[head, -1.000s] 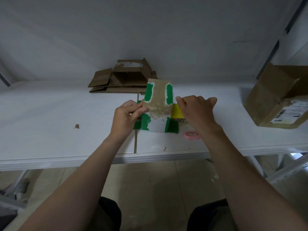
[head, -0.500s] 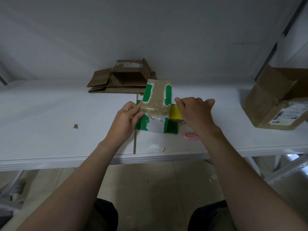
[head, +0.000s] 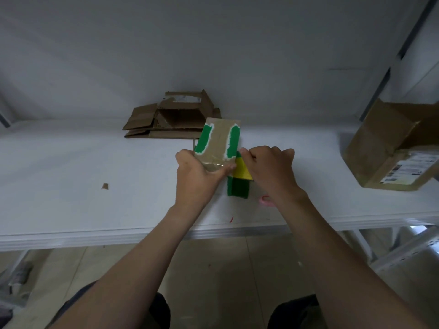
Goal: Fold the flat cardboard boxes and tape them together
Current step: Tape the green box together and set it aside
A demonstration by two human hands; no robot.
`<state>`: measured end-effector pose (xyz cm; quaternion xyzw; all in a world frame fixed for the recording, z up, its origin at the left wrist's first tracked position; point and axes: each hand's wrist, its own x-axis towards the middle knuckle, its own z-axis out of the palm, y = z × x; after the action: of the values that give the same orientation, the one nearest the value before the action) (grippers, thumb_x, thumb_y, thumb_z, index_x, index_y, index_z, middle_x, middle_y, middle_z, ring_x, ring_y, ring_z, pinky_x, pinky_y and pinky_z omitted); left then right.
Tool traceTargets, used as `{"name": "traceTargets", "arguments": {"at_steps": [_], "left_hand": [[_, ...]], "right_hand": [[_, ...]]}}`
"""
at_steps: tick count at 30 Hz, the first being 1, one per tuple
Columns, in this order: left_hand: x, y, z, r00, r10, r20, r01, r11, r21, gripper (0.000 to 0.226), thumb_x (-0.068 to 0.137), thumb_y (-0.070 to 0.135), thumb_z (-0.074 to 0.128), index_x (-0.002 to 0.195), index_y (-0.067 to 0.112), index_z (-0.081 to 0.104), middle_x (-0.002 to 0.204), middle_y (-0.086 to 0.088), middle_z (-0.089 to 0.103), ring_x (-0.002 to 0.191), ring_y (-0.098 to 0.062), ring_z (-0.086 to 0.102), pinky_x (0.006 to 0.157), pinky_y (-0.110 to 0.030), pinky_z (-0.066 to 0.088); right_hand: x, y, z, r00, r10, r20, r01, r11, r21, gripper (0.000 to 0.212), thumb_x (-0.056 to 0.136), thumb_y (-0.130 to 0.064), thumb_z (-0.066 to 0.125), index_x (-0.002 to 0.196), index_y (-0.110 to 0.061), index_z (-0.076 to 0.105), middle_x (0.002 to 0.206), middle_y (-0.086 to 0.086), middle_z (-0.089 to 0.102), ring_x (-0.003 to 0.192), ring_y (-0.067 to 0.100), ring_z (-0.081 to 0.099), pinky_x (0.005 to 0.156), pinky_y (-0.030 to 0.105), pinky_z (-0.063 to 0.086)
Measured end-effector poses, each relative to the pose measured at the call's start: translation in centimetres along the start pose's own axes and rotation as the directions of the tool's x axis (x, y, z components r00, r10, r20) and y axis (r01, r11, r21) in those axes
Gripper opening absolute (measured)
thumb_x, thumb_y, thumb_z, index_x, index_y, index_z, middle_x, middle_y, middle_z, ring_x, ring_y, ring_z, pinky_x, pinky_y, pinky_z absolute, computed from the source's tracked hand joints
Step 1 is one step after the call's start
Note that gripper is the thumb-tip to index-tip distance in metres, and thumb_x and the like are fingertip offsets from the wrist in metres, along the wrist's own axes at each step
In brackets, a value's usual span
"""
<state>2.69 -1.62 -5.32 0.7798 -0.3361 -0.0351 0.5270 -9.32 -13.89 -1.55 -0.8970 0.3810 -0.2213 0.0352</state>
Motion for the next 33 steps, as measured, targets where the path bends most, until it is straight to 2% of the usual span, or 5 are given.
{"name": "traceTargets", "arguments": {"at_steps": [6,16,21,26,33], "left_hand": [[1.2,0.0,-0.7,0.999,-0.051,0.001,0.051,0.988,0.143,0.090,0.055,0.070,0.085,0.121,0.017,0.055,0.108,0.004,0.064,0.089,-0.013,0.066,0.069,-0.034,0.060],[2.0,-3.0,-3.2,0.995,0.020,0.095,-0.007,0.990,-0.140,0.008,0.092,0.022,0.072,0.096,0.023,0.078,0.086,0.000,0.071,0.081,-0.016,0.065,0.070,-0.020,0.052],[0.3,-3.1,-2.7,0.978,0.196,0.063,-0.204,0.969,0.139,0.025,0.107,0.022,0.046,0.116,0.015,0.068,0.093,-0.003,0.062,0.086,-0.024,0.060,0.069,-0.031,0.042],[-2.4,0.1,0.9,0.999,0.005,0.042,-0.014,0.977,0.213,0.090,0.103,0.043,0.049,0.157,-0.002,-0.007,0.148,-0.019,0.034,0.117,-0.034,0.054,0.081,-0.027,0.040],[-0.7,-0.7,1.9,0.994,0.102,-0.036,-0.086,0.946,0.311,0.118,0.079,0.090,0.030,0.159,0.014,-0.012,0.128,-0.018,0.038,0.098,-0.040,0.059,0.081,-0.055,0.055]], "right_hand": [[0.1,0.0,0.1,1.000,0.006,0.011,-0.006,1.000,0.015,0.049,0.107,-0.049,0.028,0.078,-0.024,0.059,0.065,-0.006,0.050,0.069,0.019,0.050,0.080,0.039,0.029],[0.5,0.5,0.6,0.998,0.066,0.011,-0.067,0.993,0.097,0.051,0.107,-0.048,0.028,0.077,-0.022,0.060,0.065,-0.006,0.048,0.069,0.021,0.049,0.078,0.038,0.027],[0.3,0.2,0.3,0.998,0.054,0.011,-0.054,0.996,0.066,0.052,0.108,-0.046,0.026,0.082,-0.021,0.063,0.066,-0.005,0.051,0.069,0.020,0.051,0.078,0.038,0.026],[-0.1,-1.3,0.1,1.000,0.001,-0.028,-0.003,0.999,-0.048,0.053,0.108,-0.045,0.024,0.079,-0.021,0.061,0.064,-0.003,0.055,0.063,0.019,0.052,0.084,0.042,0.029],[-0.3,-0.7,-1.6,0.979,-0.057,0.195,0.044,0.997,0.067,0.037,0.096,-0.054,0.044,0.082,-0.022,0.056,0.073,-0.004,0.056,0.070,0.014,0.047,0.086,0.042,0.024]]}}
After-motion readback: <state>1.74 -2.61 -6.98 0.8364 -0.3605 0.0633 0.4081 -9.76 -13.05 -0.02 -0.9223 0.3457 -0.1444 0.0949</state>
